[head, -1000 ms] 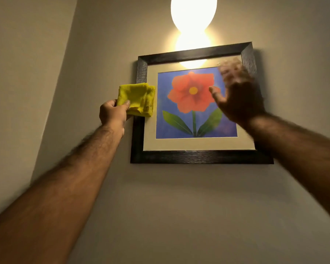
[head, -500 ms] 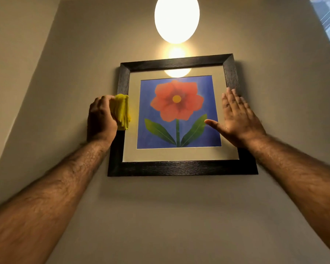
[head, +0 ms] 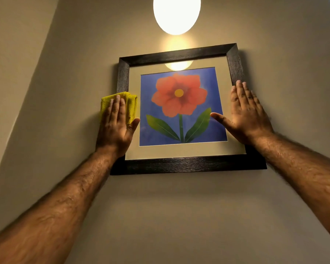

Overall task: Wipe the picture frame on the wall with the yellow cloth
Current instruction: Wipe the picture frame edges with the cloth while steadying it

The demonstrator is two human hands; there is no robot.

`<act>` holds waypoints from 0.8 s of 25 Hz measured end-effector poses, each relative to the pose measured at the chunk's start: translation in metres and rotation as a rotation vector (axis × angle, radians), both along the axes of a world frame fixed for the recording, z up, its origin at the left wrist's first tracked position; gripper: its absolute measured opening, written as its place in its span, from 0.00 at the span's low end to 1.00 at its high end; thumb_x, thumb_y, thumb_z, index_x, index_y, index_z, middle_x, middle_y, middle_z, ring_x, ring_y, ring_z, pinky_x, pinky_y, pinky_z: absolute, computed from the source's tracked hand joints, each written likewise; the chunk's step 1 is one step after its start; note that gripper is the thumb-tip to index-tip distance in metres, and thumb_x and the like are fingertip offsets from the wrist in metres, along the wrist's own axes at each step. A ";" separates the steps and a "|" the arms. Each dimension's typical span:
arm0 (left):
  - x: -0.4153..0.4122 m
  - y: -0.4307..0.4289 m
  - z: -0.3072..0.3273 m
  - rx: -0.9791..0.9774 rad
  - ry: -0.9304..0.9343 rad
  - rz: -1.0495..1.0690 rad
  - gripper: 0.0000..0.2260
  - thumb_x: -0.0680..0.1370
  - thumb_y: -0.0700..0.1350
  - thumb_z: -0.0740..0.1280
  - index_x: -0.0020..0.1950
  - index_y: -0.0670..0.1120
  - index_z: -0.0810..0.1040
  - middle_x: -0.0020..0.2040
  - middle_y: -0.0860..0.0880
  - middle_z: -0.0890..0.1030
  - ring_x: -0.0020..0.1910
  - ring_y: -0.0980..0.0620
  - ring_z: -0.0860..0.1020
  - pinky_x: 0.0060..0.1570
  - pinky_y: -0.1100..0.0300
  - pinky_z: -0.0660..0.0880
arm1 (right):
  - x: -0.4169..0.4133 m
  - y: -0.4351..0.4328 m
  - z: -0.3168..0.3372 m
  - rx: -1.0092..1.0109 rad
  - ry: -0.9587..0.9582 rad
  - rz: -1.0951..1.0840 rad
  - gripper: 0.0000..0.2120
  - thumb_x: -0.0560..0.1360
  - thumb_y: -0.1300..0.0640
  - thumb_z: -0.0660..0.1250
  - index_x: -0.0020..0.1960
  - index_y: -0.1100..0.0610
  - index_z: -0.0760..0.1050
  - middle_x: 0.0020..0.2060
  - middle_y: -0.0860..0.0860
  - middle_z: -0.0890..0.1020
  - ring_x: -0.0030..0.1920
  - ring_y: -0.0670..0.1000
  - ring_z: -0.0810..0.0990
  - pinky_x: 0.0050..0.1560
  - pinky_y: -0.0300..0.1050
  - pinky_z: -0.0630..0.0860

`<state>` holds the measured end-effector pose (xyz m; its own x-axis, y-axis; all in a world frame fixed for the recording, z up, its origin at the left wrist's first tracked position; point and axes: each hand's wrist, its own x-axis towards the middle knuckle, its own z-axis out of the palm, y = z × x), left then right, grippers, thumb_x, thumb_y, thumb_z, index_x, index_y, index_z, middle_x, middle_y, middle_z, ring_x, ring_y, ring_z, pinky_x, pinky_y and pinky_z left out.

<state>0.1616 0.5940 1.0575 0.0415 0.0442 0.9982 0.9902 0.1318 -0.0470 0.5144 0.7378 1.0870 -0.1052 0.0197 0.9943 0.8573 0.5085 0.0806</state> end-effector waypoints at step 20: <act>-0.002 -0.007 0.051 -0.109 -0.063 -0.022 0.46 0.74 0.75 0.39 0.82 0.46 0.41 0.84 0.48 0.42 0.83 0.50 0.41 0.81 0.50 0.41 | -0.004 0.010 -0.001 0.043 -0.022 -0.026 0.56 0.72 0.20 0.38 0.83 0.62 0.44 0.84 0.58 0.45 0.84 0.56 0.45 0.83 0.54 0.46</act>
